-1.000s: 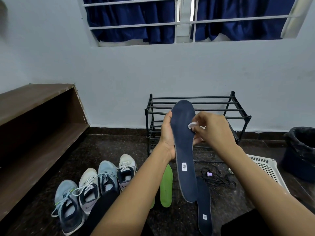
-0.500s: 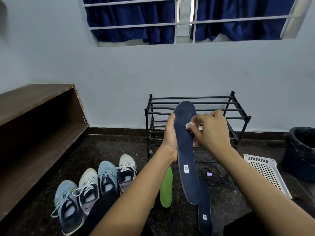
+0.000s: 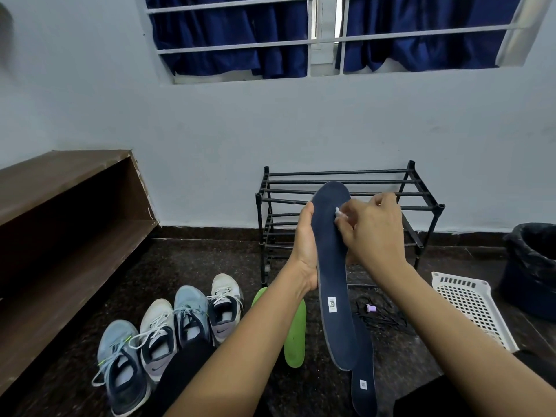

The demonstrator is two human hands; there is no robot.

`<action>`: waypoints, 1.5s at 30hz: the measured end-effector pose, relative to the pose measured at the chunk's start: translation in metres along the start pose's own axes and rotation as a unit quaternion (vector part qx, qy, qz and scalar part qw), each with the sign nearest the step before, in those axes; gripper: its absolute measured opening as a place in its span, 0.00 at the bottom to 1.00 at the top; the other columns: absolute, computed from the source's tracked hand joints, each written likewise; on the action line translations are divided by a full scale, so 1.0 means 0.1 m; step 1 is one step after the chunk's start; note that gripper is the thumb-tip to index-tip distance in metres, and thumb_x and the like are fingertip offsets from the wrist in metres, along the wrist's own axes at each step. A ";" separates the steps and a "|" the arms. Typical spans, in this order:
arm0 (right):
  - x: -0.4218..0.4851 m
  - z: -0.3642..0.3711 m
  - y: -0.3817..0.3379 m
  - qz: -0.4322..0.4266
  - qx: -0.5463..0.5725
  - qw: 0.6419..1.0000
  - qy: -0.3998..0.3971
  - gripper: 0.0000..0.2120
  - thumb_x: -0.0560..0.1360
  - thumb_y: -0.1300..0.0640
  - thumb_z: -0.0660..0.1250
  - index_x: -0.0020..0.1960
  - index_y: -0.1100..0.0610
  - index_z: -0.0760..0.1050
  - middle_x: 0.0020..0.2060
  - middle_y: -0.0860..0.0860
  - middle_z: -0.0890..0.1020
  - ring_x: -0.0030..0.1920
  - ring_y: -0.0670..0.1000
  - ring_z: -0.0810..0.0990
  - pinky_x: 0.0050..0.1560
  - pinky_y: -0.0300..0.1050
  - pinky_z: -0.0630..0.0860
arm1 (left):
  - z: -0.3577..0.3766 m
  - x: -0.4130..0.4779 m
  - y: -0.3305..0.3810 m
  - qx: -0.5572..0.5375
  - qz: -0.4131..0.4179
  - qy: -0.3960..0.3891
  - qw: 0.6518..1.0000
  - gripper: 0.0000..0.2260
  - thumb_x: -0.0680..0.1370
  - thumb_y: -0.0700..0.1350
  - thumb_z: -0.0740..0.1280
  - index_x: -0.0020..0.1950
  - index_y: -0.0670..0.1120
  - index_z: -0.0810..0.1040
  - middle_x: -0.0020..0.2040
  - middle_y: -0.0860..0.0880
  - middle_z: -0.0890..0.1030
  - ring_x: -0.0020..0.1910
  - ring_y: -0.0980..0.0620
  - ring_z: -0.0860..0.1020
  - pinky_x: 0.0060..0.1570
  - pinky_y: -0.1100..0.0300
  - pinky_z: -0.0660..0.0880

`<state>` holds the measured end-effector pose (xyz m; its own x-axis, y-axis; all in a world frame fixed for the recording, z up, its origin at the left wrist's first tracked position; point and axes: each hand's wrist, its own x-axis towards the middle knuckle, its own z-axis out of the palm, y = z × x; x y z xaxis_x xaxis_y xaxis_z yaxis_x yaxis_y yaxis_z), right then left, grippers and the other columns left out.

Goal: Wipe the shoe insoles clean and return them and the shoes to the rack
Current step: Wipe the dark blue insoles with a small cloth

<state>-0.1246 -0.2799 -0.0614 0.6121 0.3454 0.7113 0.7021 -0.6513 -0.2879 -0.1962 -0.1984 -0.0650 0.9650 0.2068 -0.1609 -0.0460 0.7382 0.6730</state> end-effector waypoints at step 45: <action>0.19 -0.10 0.31 0.116 0.035 0.993 -0.017 0.10 0.73 0.45 0.68 0.48 0.50 0.83 0.42 0.50 0.82 0.58 0.54 0.66 0.51 0.49 0.54 | 0.16 0.00 -0.20 0.092 -0.008 0.022 0.995 0.28 0.81 0.64 0.48 0.52 0.45 0.79 0.40 0.47 0.84 0.33 0.48 0.83 0.30 0.62 0.75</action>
<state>-0.0943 -0.3003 -0.0506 0.7714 0.2161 0.5986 0.5641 -0.6675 -0.4860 -0.1912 -0.2228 -0.0670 0.9531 0.2269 -0.2003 0.0205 0.6117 0.7908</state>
